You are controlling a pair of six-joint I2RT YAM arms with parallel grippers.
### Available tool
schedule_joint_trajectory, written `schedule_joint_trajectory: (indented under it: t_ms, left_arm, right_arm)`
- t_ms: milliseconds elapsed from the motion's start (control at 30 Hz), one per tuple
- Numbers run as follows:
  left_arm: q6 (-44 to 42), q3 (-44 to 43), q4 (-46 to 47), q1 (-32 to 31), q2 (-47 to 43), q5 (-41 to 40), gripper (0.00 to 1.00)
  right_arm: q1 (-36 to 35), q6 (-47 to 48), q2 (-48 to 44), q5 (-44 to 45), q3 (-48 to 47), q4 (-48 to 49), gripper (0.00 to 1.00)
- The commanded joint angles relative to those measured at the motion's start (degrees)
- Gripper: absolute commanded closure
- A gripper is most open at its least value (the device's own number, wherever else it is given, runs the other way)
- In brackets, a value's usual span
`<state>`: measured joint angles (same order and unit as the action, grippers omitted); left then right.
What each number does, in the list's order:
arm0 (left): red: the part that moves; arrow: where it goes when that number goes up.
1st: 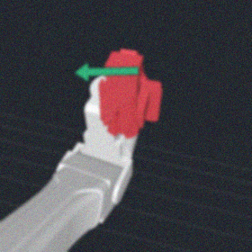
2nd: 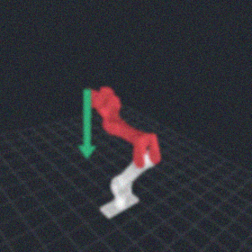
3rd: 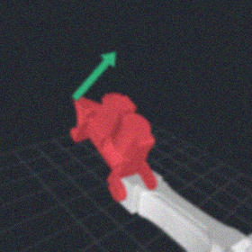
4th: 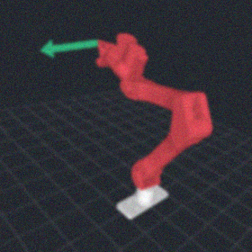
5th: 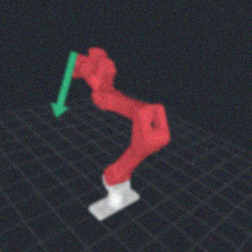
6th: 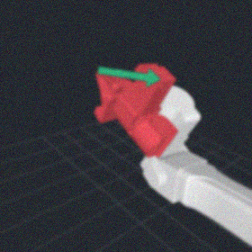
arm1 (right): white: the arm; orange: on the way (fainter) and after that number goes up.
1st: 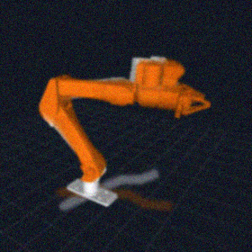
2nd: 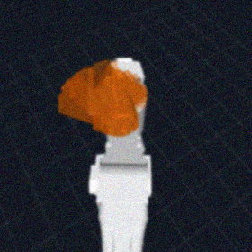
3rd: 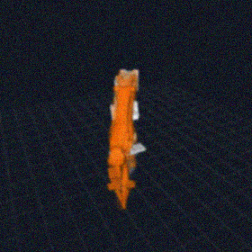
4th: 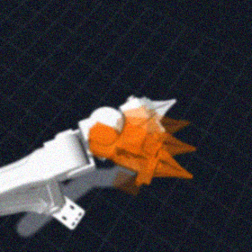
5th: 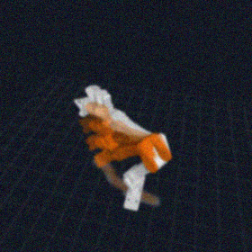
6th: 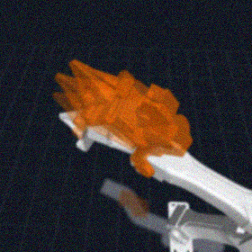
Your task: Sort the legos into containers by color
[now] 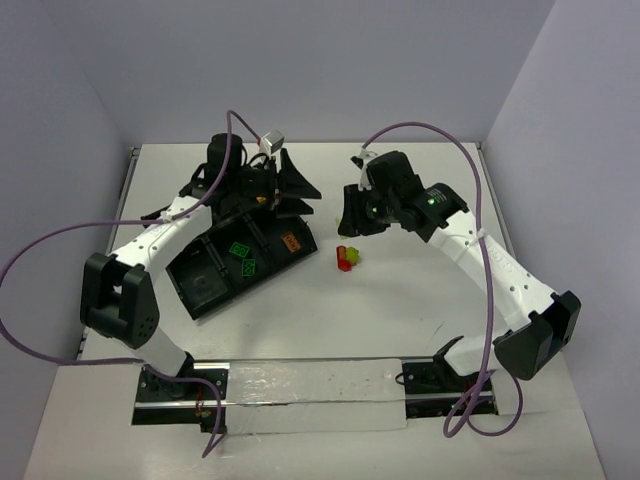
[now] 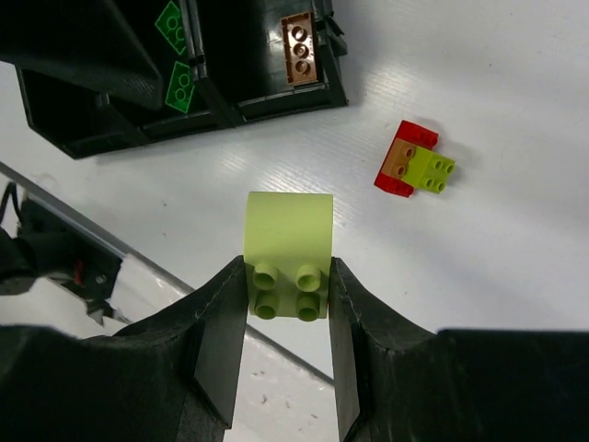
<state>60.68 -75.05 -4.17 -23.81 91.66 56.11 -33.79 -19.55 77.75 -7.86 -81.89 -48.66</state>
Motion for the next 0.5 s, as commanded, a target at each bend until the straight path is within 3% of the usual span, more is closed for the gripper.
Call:
schedule_joint_trajectory:
  t_ms: [0,267,467]
  left_arm:
    - [2.42,-0.99,4.63,-3.01,1.97,9.8,0.22]
    - [2.18,-2.58,3.03,-5.84,5.75,10.21,0.25]
    - [5.55,-0.63,7.62,-7.32,7.01,9.41,0.31]
  right_arm:
    - [-2.7,5.07,-2.93,0.71,-2.64,2.59,1.0]
    - [-3.18,6.31,-3.13,1.66,-2.89,3.15,1.0]
    - [-3.44,6.63,-2.73,1.48,-3.82,3.4,1.0]
